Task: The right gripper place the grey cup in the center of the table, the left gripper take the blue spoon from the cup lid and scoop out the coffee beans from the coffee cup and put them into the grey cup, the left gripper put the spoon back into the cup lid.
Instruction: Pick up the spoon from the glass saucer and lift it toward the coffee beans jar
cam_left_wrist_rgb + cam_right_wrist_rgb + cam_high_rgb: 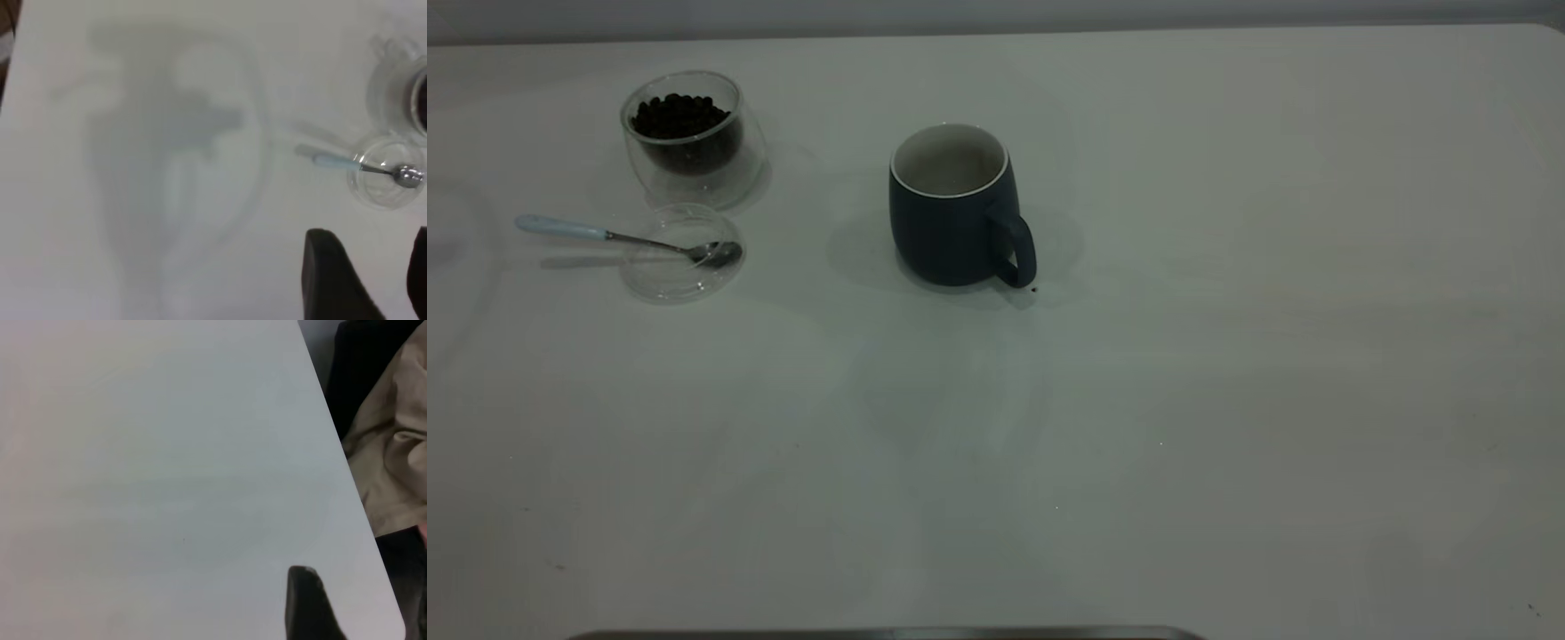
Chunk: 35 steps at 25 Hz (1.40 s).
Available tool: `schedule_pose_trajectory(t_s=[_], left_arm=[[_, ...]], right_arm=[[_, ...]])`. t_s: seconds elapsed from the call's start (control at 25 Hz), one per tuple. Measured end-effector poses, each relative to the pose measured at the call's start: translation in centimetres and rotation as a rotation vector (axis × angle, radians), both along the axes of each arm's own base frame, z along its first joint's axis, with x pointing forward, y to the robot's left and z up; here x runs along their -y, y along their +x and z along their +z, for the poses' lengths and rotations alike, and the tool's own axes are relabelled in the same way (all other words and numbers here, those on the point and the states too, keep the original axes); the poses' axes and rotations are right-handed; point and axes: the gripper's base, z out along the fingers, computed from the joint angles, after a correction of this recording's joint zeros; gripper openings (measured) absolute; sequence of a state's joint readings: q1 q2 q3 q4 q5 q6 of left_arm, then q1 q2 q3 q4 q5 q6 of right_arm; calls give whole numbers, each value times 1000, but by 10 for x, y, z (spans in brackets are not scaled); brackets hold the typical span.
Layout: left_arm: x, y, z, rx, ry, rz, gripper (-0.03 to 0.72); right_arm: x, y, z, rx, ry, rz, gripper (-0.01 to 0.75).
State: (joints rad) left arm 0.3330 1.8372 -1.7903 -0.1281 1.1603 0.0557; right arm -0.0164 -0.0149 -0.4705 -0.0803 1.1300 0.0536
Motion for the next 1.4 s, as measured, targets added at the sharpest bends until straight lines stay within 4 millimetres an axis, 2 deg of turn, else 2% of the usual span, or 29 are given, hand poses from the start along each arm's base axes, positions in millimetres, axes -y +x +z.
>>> schedule_pose_trajectory(t_s=[0.08, 0.24, 0.52, 0.92, 1.12, 1.24, 1.4], left_arm=[[-8, -3, -3, -11, -1, 3, 352], [-22, -7, -34, -80, -39, -24, 352], [-29, 11, -106, -179, -100, -146, 352], [-24, 30, -180, -230, -272, -232, 378], [-21, 37, -203, -197, -326, -286, 379], [-20, 38, -206, -172, -324, -377, 383], [-18, 46, -215, -93, -339, -393, 457]], right_arm=[[0, 0, 0, 0, 0, 0, 364], [0, 0, 0, 0, 0, 0, 364], [0, 0, 0, 0, 0, 0, 364], [0, 0, 0, 0, 0, 0, 364], [0, 0, 0, 0, 0, 0, 364], [0, 0, 0, 0, 0, 0, 364], [0, 0, 0, 0, 0, 0, 364]])
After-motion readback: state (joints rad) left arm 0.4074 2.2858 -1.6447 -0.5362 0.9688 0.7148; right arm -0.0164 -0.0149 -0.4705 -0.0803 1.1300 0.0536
